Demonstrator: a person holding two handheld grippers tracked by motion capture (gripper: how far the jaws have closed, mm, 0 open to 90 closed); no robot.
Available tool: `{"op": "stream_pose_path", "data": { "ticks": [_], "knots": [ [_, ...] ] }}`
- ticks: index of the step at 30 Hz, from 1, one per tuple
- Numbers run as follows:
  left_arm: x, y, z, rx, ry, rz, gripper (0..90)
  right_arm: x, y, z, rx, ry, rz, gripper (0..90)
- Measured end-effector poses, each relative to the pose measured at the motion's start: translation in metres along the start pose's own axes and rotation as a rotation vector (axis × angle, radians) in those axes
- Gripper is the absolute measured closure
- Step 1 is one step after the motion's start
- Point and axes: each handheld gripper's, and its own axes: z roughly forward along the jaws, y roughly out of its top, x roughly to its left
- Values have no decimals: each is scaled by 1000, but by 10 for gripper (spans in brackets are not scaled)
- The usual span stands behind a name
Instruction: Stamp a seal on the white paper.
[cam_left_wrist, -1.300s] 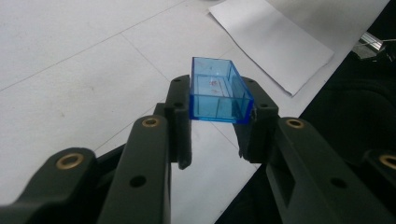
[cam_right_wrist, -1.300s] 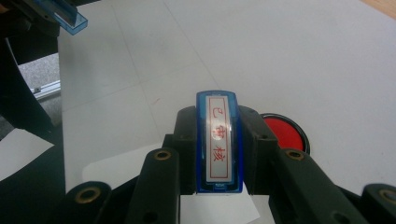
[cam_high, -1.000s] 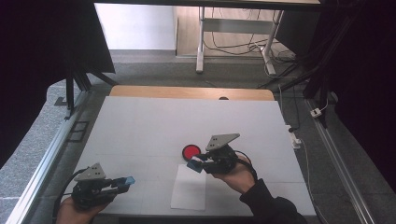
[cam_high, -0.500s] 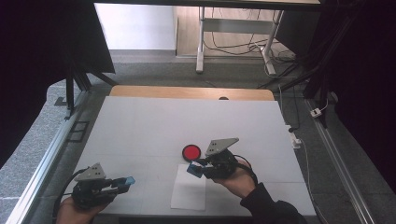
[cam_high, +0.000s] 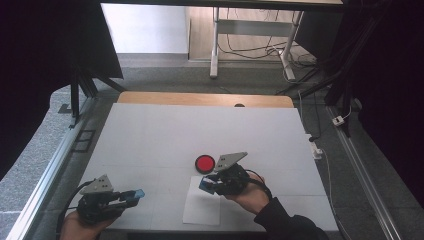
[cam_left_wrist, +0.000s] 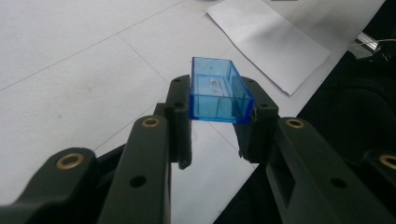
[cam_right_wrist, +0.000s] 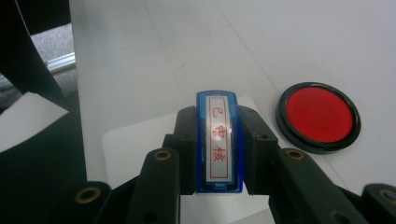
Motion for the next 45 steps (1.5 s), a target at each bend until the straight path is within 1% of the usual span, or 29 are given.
{"op": "stream_pose_path", "data": {
  "ticks": [4, 13, 17, 19, 26, 30, 31, 32, 35, 37, 40, 42, 45],
  "knots": [
    [0, 0, 0, 1, -1, 2, 686, 1, -1, 8, 32, -1, -28, 714],
    [0, 0, 0, 1, 0, 3, 686, 0, -5, 22, 69, 3, -32, 715],
    [0, 0, 0, 1, -1, 5, 686, 1, -6, 28, 93, 2, -51, 715],
    [0, 0, 0, 1, -1, 5, 686, 2, -6, 30, 98, 0, -52, 715],
    [0, 0, 0, 1, -2, 5, 686, 3, -9, 37, 126, -17, -73, 715],
    [0, 0, 0, 3, -2, 6, 686, 5, -8, 37, 131, -23, -82, 716],
    [0, 0, 0, 4, -1, 7, 686, 5, -8, 37, 141, -32, -92, 716],
    [0, 0, 0, 4, 0, 9, 686, 7, -8, 38, 134, -32, -87, 716],
    [-1, 0, 0, 5, 1, 9, 686, 9, -8, 38, 137, -45, -105, 717],
    [-1, 0, 0, 6, 2, 9, 686, 11, -7, 38, 140, -52, -107, 717],
    [-1, 0, 0, 7, 2, 9, 686, 11, -8, 38, 140, -55, -104, 718],
    [-1, 0, 0, 6, 2, 8, 686, 9, -8, 38, 134, -48, -98, 718],
    [-1, 0, 0, 6, 2, 8, 686, 3, -10, 38, 122, -21, -60, 718]
  ]
}}
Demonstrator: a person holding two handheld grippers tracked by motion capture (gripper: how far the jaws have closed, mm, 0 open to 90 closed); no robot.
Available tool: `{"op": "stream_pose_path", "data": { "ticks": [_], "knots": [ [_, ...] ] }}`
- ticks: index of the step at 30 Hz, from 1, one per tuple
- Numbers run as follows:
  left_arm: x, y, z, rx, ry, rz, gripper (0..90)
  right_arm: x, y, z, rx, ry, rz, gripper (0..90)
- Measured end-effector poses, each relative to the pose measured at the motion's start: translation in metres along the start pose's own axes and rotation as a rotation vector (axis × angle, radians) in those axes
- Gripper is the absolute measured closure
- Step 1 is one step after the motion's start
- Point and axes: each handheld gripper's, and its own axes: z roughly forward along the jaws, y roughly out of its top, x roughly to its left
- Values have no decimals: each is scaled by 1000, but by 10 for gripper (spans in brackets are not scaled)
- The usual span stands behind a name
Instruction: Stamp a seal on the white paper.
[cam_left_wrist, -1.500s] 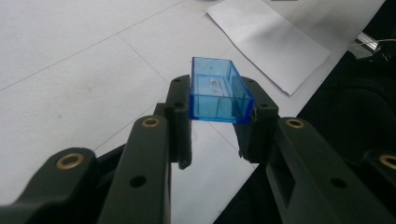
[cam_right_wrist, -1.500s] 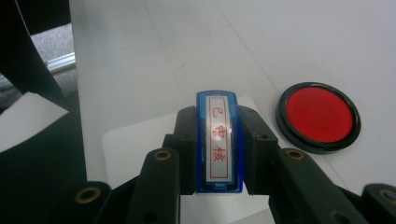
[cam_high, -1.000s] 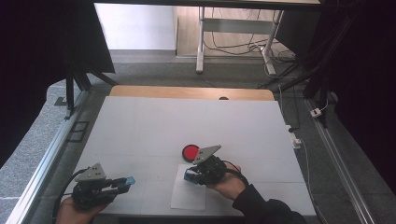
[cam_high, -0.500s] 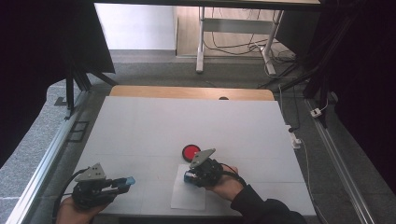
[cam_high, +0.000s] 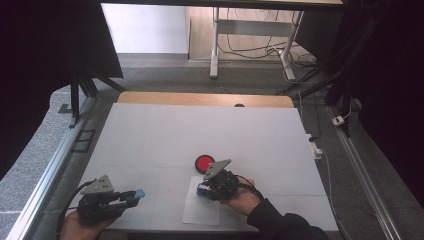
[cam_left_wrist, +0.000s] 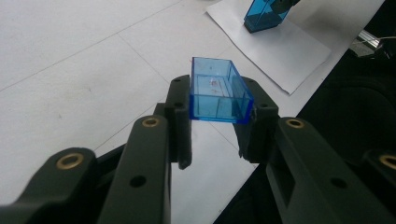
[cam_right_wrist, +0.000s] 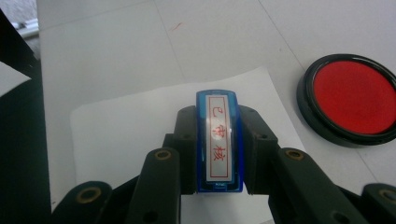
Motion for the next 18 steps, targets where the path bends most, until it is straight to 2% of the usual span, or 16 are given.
{"op": "stream_pose_path", "data": {
  "ticks": [5, 9, 11, 18],
  "knots": [
    [0, 0, 0, 1, 1, 0, 686, -8, -3, 0, -21, 43, 52, 718],
    [0, 0, 0, 1, 1, -1, 686, -12, -5, 0, -25, 61, 72, 718],
    [0, 0, 0, 0, 3, -1, 686, -11, -4, 0, -22, 55, 55, 719],
    [0, 0, 0, 1, 1, -4, 686, 1, 0, 0, 2, -9, -3, 719]
  ]
}}
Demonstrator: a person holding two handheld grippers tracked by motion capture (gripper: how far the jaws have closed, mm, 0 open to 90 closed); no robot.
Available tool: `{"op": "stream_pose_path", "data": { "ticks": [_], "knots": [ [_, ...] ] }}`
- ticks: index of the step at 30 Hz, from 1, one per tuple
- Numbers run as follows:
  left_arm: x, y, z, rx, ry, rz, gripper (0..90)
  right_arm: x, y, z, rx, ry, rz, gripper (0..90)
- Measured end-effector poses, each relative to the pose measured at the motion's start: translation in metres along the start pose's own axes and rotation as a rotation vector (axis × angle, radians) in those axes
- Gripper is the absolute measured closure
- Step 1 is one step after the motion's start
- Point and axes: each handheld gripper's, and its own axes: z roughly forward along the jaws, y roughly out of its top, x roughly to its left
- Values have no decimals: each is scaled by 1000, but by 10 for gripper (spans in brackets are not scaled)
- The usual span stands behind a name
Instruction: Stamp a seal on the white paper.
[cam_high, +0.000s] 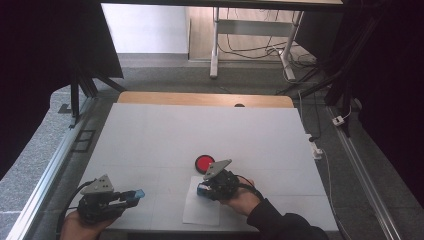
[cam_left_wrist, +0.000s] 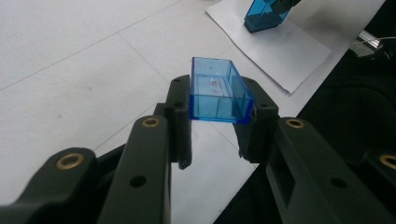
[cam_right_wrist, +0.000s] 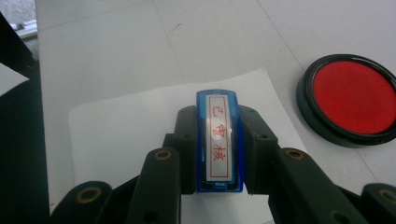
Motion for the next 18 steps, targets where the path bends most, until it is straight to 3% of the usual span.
{"op": "stream_pose_path", "data": {
  "ticks": [5, 18],
  "knots": [
    [0, 0, 0, 2, 1, 1, 686, 8, 2, 1, 8, -35, -31, 719],
    [0, 0, 0, 4, 0, 1, 686, -10, -5, 0, -32, 54, 62, 719]
  ]
}}
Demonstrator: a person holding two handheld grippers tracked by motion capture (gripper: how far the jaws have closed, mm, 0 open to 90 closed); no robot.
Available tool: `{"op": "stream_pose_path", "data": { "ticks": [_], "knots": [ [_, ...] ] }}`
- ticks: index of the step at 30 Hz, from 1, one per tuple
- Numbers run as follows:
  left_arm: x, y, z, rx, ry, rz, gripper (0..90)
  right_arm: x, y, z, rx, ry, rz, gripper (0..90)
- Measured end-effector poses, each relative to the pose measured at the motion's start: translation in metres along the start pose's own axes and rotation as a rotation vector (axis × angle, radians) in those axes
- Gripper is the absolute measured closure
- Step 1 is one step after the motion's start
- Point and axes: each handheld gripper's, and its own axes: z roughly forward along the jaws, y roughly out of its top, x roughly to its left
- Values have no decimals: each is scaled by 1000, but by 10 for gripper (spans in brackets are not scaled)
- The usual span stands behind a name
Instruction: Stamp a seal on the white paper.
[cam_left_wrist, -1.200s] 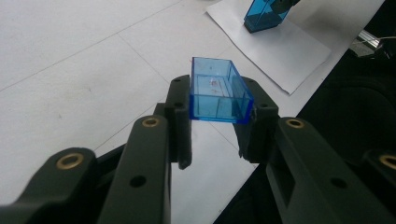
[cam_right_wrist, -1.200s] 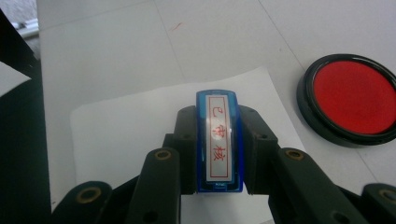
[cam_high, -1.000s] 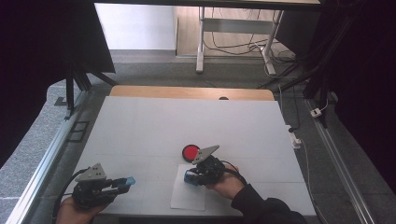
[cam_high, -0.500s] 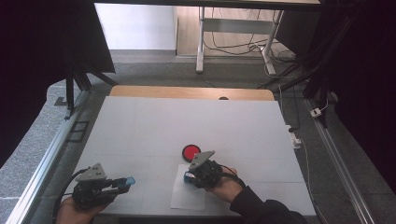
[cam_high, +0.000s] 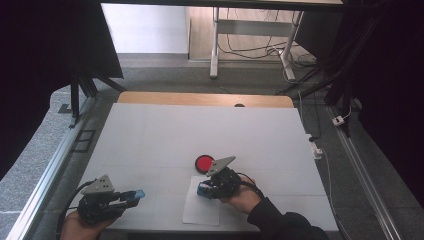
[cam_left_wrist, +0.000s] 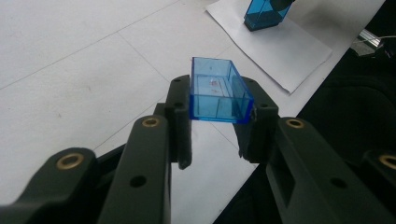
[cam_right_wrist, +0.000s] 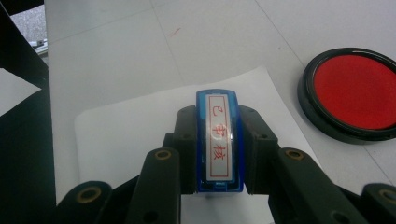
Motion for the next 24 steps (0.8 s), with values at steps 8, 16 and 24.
{"op": "stream_pose_path", "data": {
  "ticks": [8, 16, 24],
  "knots": [
    [0, 0, 0, -2, -2, -4, 686, 3, 3, 0, 18, -14, -27, 716],
    [1, 0, -1, -3, -5, -3, 686, 2, 4, 0, 22, -8, -27, 713],
    [1, 0, -1, -5, -7, -4, 686, 5, 6, -1, 30, -17, -38, 713]
  ]
}}
